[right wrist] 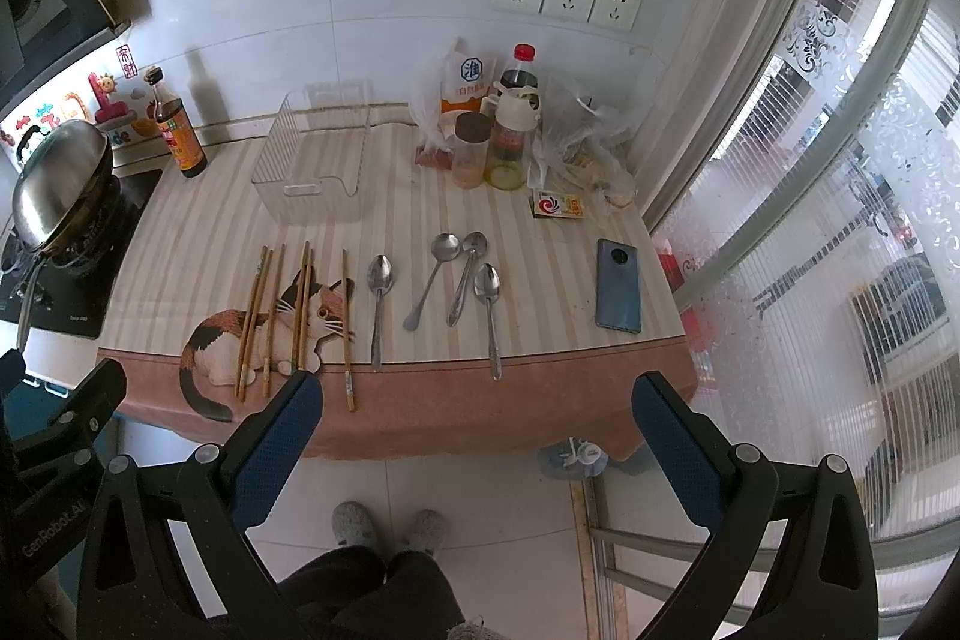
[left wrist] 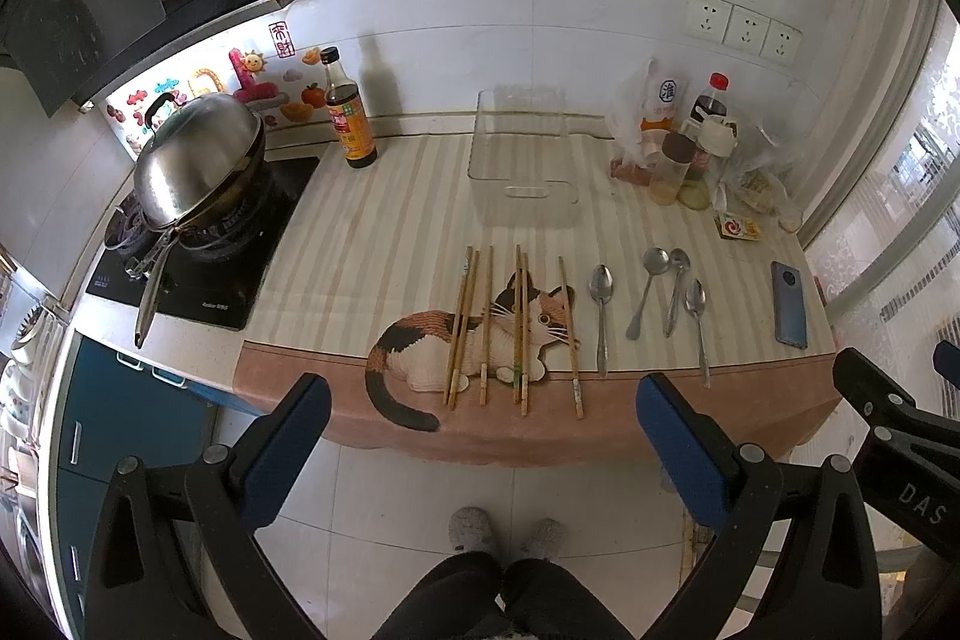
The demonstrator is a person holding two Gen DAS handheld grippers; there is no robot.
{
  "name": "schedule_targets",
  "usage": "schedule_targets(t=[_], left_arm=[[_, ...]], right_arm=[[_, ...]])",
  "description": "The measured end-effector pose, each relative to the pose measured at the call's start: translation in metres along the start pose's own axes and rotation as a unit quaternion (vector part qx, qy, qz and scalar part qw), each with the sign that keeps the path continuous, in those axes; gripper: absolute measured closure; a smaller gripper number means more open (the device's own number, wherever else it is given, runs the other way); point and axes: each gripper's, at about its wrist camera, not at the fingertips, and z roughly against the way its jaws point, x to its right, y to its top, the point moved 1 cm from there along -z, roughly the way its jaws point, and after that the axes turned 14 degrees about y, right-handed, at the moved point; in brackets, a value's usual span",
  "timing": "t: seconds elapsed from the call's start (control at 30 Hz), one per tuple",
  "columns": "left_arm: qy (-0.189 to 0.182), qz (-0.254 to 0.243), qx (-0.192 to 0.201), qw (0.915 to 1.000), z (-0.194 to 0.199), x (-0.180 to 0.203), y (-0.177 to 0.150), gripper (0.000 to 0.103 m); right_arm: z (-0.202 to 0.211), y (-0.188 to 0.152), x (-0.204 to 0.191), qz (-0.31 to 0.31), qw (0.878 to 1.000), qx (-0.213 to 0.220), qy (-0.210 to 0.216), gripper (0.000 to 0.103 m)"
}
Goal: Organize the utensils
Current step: 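Grasp a wooden chopstick with the left tool while the right tool approaches the chopsticks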
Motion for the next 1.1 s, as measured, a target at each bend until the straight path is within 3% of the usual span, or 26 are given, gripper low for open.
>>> schedule_targets(t=[0.17, 0.3, 0.5, 0.67, 0.73, 0.83, 0.87, 0.93, 0.97, 1.0, 1.1], left_arm=[[0.013, 0.013, 0.026, 0.9995, -0.004, 0.006, 0.01, 0.0], [0.062, 0.023, 0.056, 0.9962, -0.032, 0.006, 0.03, 0.0], [0.111, 0.013, 0.018, 0.9936, -0.115, -0.006, 0.05, 0.0], [0.095, 0.015, -0.072, 0.9928, -0.205, -0.02, 0.054, 0.0], [0.07, 0.012, -0.122, 0.99, -0.249, -0.018, 0.052, 0.0], [0.032, -0.004, -0.181, 0.983, -0.3, -0.009, 0.045, 0.013], [0.023, -0.009, -0.194, 0.9806, -0.312, -0.005, 0.042, 0.026], [-0.011, -0.021, -0.227, 0.9736, -0.34, 0.005, 0.037, 0.041], [-0.022, -0.027, -0.239, 0.9705, -0.351, 0.01, 0.034, 0.056], [-0.032, -0.031, -0.248, 0.9679, -0.358, 0.014, 0.032, 0.062], [-0.056, -0.045, -0.266, 0.9614, -0.377, 0.025, 0.029, 0.065]], right_arm=[[-0.003, 0.004, 0.005, -0.01, 1.0, 0.005, 0.009, 0.0], [-0.018, 0.012, 0.013, -0.02, 0.999, 0.029, 0.038, 0.0], [-0.086, 0.028, 0.003, -0.011, 0.998, 0.012, 0.068, 0.003], [-0.169, 0.034, -0.011, -0.022, 0.992, -0.052, 0.111, 0.045], [-0.208, 0.033, -0.018, -0.027, 0.99, -0.084, 0.113, 0.052], [-0.256, 0.034, -0.026, -0.04, 0.984, -0.126, 0.117, 0.056], [-0.272, 0.034, -0.028, -0.045, 0.982, -0.138, 0.118, 0.056], [-0.296, 0.033, -0.032, -0.048, 0.98, -0.16, 0.108, 0.056], [-0.308, 0.032, -0.034, -0.048, 0.979, -0.17, 0.104, 0.057], [-0.321, 0.031, -0.036, -0.051, 0.977, -0.182, 0.1, 0.057], [-0.341, 0.029, -0.038, -0.055, 0.972, -0.206, 0.095, 0.057]])
